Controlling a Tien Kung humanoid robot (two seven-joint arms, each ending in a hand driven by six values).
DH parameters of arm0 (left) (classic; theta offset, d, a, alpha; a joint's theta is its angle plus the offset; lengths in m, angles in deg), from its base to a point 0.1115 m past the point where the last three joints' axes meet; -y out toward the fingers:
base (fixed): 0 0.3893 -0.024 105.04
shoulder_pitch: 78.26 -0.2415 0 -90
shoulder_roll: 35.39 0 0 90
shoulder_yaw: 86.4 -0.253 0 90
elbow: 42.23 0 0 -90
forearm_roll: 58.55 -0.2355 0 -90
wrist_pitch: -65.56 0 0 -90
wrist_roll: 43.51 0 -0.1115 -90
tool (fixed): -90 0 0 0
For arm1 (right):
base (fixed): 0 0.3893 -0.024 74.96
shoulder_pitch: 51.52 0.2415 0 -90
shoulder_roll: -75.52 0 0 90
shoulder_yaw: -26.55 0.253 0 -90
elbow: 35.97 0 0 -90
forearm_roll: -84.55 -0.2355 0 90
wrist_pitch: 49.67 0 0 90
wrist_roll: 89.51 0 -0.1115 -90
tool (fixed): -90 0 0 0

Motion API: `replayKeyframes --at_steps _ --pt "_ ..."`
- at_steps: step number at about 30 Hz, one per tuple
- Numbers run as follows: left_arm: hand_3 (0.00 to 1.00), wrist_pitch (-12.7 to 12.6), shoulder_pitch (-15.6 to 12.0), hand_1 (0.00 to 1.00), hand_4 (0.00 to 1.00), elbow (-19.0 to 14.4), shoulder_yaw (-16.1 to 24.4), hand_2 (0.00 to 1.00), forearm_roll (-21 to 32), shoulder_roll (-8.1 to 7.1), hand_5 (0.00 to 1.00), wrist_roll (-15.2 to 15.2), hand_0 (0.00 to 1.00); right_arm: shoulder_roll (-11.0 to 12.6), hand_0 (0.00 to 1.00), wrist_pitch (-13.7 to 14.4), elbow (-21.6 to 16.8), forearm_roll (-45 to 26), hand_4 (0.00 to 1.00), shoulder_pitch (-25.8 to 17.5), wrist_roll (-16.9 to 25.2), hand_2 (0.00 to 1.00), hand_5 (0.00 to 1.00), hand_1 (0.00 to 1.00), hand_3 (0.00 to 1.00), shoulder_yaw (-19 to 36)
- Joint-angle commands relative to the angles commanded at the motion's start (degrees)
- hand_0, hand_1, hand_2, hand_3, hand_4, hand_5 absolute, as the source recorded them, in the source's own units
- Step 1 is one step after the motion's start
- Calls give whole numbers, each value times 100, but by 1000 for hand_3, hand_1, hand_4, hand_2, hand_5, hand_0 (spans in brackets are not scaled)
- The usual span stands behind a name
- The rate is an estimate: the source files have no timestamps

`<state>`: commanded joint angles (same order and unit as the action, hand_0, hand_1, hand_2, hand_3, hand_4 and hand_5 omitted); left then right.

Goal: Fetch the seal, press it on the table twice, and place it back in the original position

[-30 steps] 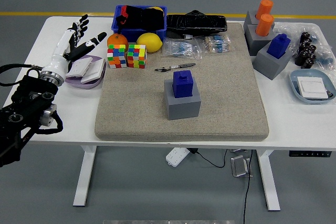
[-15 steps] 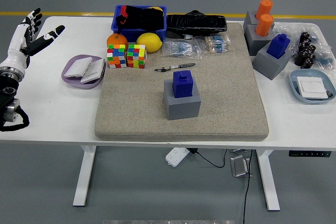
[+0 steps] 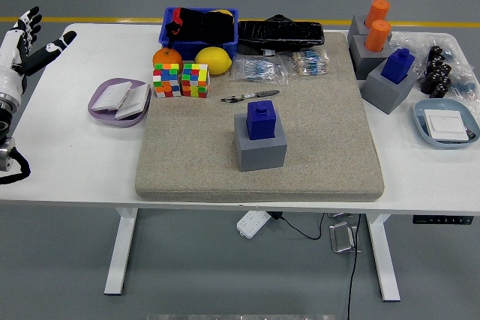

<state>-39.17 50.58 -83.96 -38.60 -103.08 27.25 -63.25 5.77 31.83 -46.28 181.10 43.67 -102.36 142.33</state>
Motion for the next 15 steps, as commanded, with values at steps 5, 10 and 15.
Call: replayKeyframes --at_steps 5,10,15 --pt "998 2 59 998 998 -9 -3 998 12 -31 478 16 998 13 788 2 0 15 807 10 -3 722 488 720 661 28" --pt "998 5 76 998 998 -8 8 998 11 -24 479 18 998 8 788 -2 0 -1 807 23 -5 722 489 720 662 19" --pt "998 19 61 998 998 3 24 998 14 -20 475 16 998 6 788 1 0 -12 807 27 -3 723 488 720 661 6"
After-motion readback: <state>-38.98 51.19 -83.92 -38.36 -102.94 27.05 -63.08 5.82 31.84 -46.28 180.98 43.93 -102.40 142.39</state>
